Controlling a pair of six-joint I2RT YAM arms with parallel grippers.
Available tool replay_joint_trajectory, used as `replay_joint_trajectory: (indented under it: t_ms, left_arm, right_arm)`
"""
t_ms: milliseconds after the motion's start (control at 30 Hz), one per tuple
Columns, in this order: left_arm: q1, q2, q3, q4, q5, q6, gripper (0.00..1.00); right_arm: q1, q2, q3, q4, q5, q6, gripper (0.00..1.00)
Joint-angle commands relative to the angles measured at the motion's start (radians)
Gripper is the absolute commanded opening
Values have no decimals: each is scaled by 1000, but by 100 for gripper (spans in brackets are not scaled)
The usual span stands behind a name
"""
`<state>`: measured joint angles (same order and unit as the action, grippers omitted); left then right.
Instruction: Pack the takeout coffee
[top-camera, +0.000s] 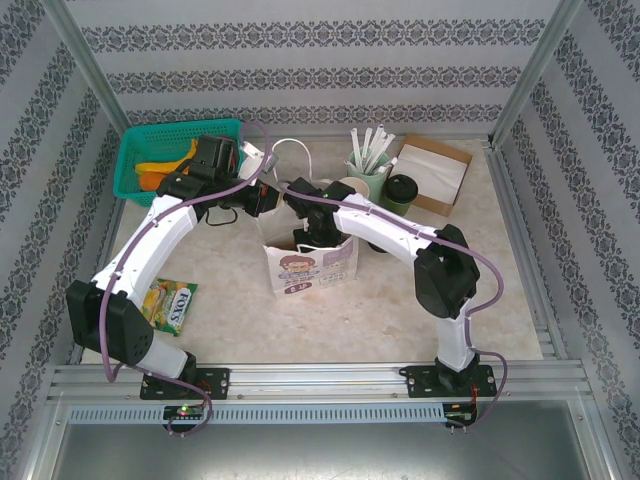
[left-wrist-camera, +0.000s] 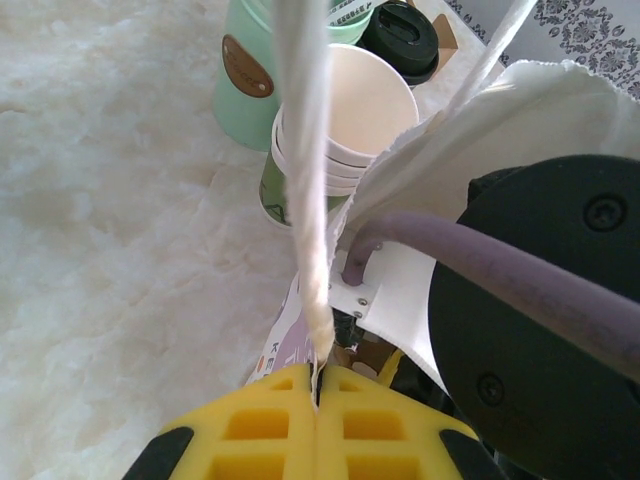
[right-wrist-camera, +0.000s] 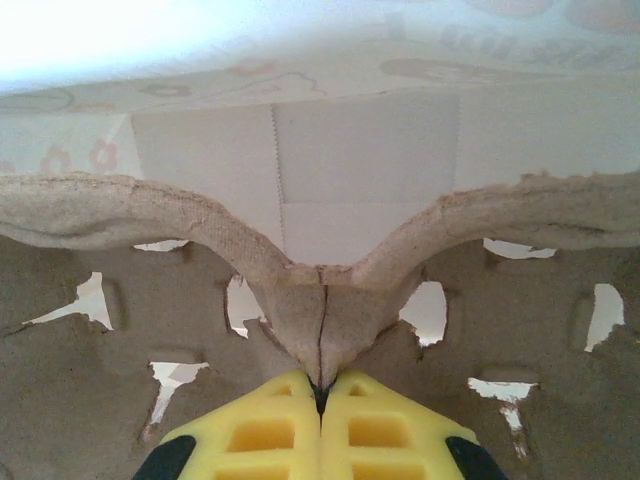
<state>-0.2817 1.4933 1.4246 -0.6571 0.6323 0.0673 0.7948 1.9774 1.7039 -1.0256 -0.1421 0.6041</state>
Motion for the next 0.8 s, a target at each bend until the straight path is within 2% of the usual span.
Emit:
replay_joint_trajectory:
  t_ms: [0, 100, 200, 333, 367, 400, 567, 767]
  left_arm:
    - [-10, -36, -7, 45, 16, -14, 1]
    - [-8, -33, -6, 45, 15, -14, 1]
    - [-10, -32, -6, 43, 25, -9, 1]
    - [-9, -36, -10, 42, 33, -2, 2]
    - [-9, -37, -10, 41, 33, 0, 2]
    - [-9, -37, -12, 41, 33, 0, 2]
    - [-9, -35, -10, 39, 31, 0, 2]
    - [-9, -35, -10, 40, 32, 1, 2]
  right_arm:
    - [18, 10, 10, -37, 10, -4, 18]
    - [30, -4, 33, -37, 9, -25, 34]
    - [39, -22, 60, -37, 8, -45, 45]
    - [43, -44, 72, -39, 22, -68, 51]
    - [43, -47, 70, -39, 32, -73, 50]
    - [43, -52, 65, -39, 42, -78, 44]
    - [22, -36, 6, -27, 46, -83, 1]
    - [21, 10, -41, -1, 49, -85, 0]
